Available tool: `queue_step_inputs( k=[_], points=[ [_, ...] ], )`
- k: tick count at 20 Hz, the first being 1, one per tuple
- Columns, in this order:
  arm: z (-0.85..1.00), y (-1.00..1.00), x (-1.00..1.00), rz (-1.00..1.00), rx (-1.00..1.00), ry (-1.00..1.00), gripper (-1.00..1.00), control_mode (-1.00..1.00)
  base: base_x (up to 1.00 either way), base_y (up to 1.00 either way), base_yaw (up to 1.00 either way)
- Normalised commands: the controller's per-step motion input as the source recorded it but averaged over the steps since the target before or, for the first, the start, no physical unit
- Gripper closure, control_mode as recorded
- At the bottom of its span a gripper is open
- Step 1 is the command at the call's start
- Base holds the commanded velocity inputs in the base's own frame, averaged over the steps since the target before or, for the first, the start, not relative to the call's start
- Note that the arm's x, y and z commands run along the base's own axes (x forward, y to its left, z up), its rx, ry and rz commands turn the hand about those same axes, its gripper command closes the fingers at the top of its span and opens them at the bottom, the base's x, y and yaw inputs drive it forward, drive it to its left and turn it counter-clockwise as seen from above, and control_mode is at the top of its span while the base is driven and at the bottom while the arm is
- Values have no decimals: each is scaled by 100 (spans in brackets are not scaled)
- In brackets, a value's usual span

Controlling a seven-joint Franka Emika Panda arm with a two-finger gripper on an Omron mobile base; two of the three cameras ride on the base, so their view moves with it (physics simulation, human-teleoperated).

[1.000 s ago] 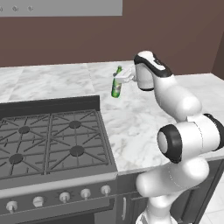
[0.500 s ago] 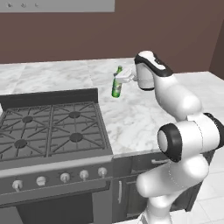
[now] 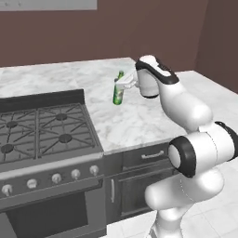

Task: Pick the beer from the counter and place it in the open cabinet.

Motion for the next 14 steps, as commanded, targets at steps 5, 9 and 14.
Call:
queue_step_inputs(
  k=[5,9,14],
  points=[
    [0,0,0,0,0,0,100,100,-26,0,-54],
    [0,0,0,0,0,0,100,100,-28,0,-61],
    [0,0,0,0,0,0,100,100,-31,0,-63]
  ],
)
